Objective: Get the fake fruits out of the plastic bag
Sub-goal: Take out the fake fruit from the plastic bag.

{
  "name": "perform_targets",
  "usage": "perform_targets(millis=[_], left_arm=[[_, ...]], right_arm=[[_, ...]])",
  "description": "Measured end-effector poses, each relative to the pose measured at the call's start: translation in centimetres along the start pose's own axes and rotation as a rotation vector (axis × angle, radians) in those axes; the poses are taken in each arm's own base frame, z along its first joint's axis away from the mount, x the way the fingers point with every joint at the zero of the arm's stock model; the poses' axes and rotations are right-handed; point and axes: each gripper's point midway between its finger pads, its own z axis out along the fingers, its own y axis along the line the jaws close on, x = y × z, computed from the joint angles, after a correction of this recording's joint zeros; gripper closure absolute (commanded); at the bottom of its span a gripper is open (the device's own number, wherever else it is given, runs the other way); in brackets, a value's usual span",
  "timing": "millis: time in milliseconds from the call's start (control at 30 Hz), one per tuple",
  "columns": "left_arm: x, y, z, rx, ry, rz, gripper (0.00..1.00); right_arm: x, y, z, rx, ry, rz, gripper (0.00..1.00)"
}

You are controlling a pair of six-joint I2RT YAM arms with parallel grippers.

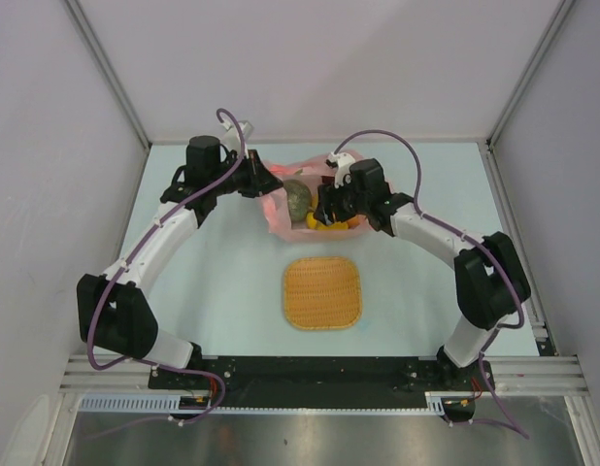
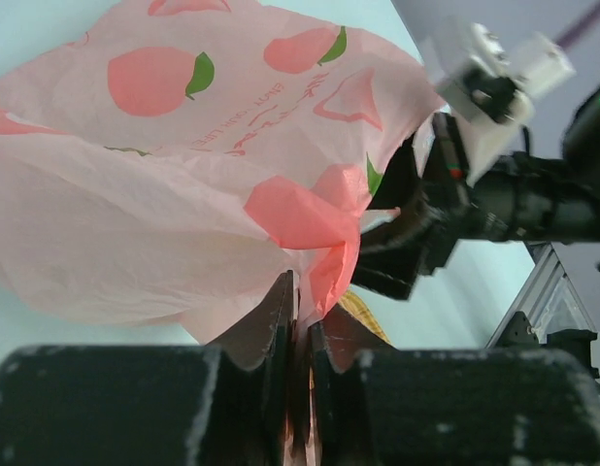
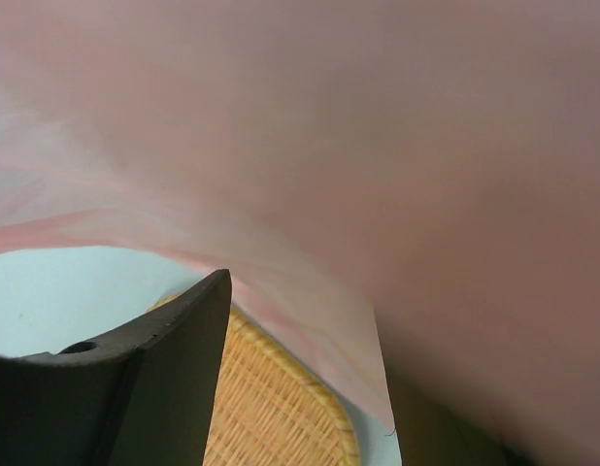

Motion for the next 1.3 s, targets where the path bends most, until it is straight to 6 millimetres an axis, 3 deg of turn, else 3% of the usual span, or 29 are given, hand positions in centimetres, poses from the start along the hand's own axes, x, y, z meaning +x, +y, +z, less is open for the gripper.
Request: perform_targets(millis=[233, 400, 500, 733, 1067, 1300], left_arm=[[-0.1, -0.1, 0.0, 0.002, -0.002, 0.003, 0.85], [-0.1, -0.1, 0.0, 0.003, -0.003, 0.003, 0.85], [-0.1, -0.1, 0.0, 0.002, -0.005, 0.004, 0.85], [-0.2, 0.0, 0.1, -0.006, -0.007, 0.005, 0.84], [-0.1, 0.1, 0.2, -0.003, -0.006, 0.006, 0.86], [0.5, 1.8, 1.8, -0.018, 0.065, 0.084, 0.92]], right_arm=[[1.4, -3.4, 1.7, 0.050, 0.022, 0.079, 0.38], [1.6, -2.8, 2.6, 0.022, 0.031, 0.081, 0.47], [1.5, -1.9, 3.3, 0.000, 0.026, 0.070, 0.59], [1.2, -1.4, 4.4, -0.016, 0.022, 0.044, 1.00], [-0.8, -1.9, 2.7, -0.014, -0.011, -0.119, 1.00], [-5.1, 0.9, 0.7, -0.129, -0.109, -0.215, 1.00]])
